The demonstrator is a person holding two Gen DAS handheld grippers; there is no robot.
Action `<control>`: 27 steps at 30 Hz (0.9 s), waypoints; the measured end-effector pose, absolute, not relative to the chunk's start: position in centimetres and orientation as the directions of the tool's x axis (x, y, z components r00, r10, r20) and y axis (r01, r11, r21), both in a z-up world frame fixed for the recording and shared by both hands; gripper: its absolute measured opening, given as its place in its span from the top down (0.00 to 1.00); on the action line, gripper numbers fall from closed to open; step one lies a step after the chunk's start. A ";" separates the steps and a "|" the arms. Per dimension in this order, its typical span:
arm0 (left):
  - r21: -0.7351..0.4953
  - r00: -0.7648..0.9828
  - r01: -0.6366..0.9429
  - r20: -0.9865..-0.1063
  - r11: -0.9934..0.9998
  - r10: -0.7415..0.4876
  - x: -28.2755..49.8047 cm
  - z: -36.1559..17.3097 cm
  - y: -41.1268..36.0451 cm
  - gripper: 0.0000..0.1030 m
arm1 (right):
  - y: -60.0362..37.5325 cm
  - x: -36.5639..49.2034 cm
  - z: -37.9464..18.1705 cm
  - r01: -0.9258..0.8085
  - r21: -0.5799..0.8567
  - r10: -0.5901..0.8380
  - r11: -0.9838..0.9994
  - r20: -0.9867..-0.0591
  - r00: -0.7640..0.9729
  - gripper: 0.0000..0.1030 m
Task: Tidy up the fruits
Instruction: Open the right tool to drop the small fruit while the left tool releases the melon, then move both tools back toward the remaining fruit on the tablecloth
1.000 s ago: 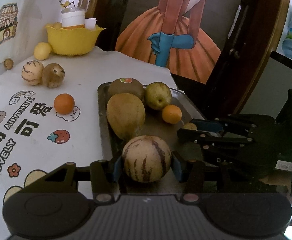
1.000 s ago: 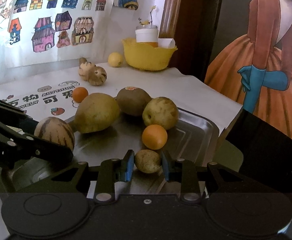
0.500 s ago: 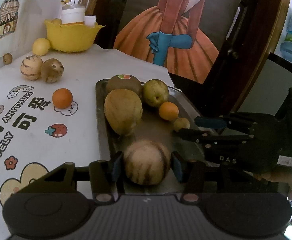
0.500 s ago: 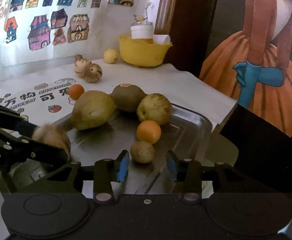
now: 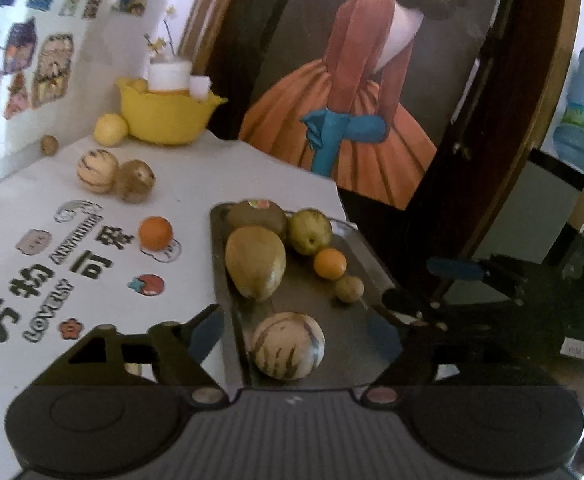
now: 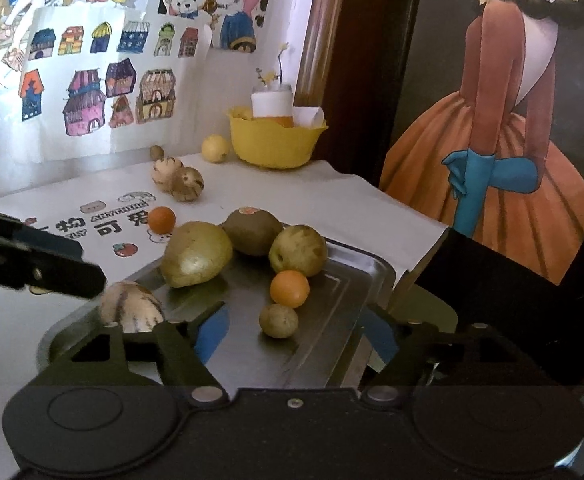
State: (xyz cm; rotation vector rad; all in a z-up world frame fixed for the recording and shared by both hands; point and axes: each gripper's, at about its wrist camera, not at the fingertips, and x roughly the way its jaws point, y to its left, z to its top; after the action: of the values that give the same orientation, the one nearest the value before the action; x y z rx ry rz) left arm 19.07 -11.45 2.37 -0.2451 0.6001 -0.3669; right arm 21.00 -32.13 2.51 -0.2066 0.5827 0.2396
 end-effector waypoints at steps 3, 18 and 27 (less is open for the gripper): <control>-0.322 0.793 0.243 -0.478 0.915 -0.378 18.0 3.2 -10.5 0.10 | -32.0 20.0 3.0 -0.275 -0.114 0.167 0.955 -0.558 0.813 0.15; -0.255 0.834 0.093 -0.508 0.962 -0.216 13.9 2.8 -4.0 0.00 | -28.4 14.6 4.0 -0.330 -0.092 0.207 0.940 -0.615 0.761 0.01; -0.222 0.819 0.012 -0.556 0.975 -0.137 12.6 1.8 0.6 0.00 | -24.1 12.4 3.6 -0.396 -0.044 0.277 0.917 -0.644 0.713 0.01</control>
State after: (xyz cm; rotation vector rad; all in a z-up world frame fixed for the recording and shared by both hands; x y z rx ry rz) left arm 12.62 0.57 1.78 -0.2132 0.6062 -0.0801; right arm 12.43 -24.08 3.58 -0.1843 0.6816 0.3751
